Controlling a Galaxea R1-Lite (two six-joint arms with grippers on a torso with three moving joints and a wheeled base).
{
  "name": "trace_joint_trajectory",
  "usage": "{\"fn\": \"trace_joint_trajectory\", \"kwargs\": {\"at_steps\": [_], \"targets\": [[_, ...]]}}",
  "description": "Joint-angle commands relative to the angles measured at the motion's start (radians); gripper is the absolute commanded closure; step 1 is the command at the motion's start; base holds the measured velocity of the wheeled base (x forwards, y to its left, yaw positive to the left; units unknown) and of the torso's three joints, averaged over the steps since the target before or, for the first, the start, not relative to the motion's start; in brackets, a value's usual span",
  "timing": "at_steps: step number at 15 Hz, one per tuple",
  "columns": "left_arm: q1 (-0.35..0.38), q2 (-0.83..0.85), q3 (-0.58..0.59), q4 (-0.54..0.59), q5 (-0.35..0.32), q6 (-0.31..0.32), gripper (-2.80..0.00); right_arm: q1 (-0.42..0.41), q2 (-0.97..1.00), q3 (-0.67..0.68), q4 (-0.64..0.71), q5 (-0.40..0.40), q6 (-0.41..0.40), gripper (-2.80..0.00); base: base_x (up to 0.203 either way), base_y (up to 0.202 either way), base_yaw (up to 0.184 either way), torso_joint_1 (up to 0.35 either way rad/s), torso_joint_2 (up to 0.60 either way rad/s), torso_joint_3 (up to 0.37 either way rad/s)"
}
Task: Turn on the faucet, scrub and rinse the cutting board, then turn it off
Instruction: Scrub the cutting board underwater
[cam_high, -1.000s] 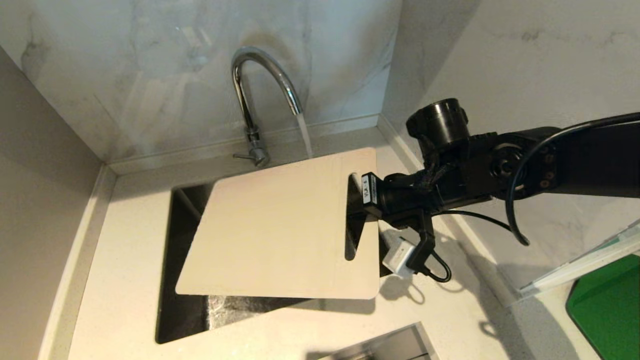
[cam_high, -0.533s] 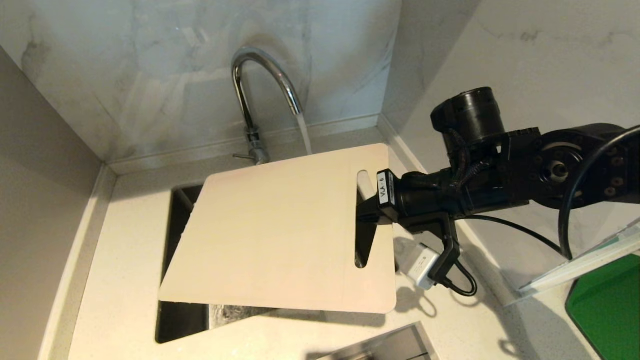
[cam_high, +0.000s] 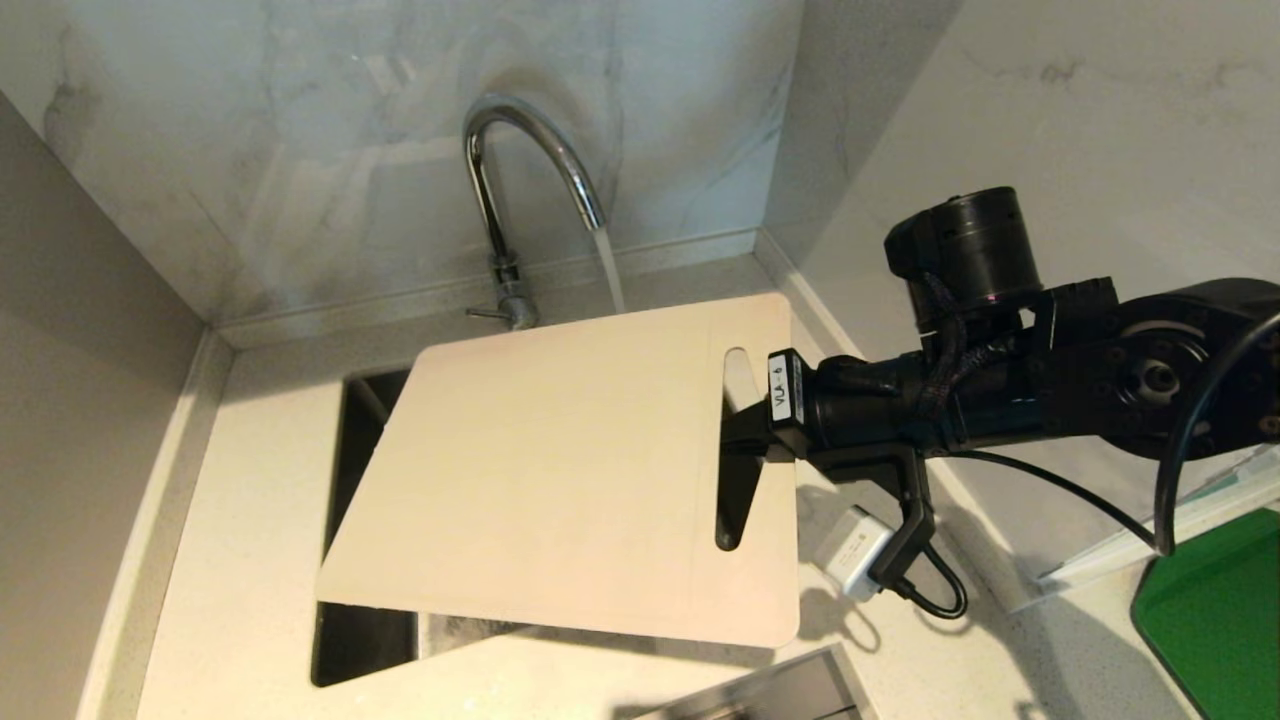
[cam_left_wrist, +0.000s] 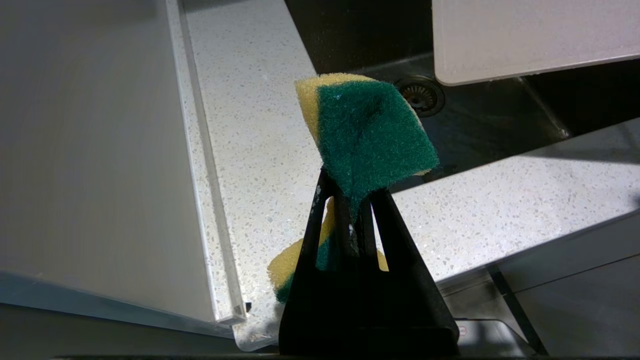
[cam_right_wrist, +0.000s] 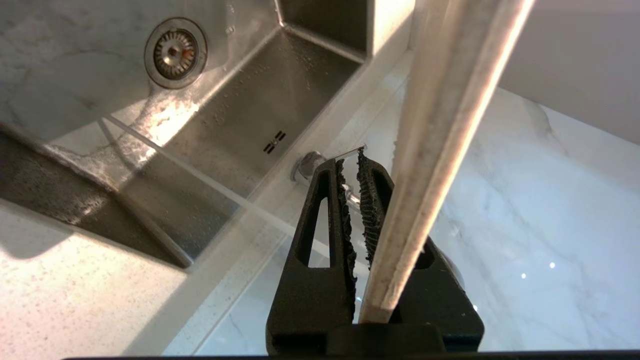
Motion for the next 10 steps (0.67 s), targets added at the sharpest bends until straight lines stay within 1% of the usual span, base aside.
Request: {"fn": "trace_joint_trajectory", "kwargs": {"at_steps": [1, 3, 5, 6, 8, 10], "targets": [[0.000, 0.002, 0.000, -0.001, 0.000, -0.001, 0.00, 0.000, -0.001, 0.004, -0.001, 0.004, -0.015, 0.00, 0.000, 0.000, 0.000, 0.000, 0.00, 0.000], [-0.002, 0.002, 0.000, 0.000, 0.000, -0.002, 0.00, -0.002, -0.001, 0.010, -0.001, 0.004, -0.015, 0.00, 0.000, 0.000, 0.000, 0.000, 0.00, 0.000], [0.000, 0.002, -0.006, 0.006, 0.004, 0.013, 0.00, -0.007, -0.001, 0.013, -0.003, 0.003, -0.015, 0.00, 0.000, 0.000, 0.000, 0.000, 0.00, 0.000], [0.000, 0.006, -0.040, 0.011, 0.005, 0.018, 0.00, -0.008, -0.001, 0.013, -0.003, 0.004, -0.009, 0.00, 0.000, 0.000, 0.000, 0.000, 0.00, 0.000], [0.002, 0.086, -0.197, 0.052, 0.009, 0.021, 0.00, -0.011, -0.002, 0.014, -0.004, 0.004, 0.001, 0.00, 0.000, 0.000, 0.000, 0.000, 0.00, 0.000], [0.009, 0.264, -0.423, 0.108, 0.012, 0.019, 0.00, -0.012, -0.002, 0.019, -0.004, 0.003, 0.001, 0.00, 0.000, 0.000, 0.000, 0.000, 0.00, 0.000]]}}
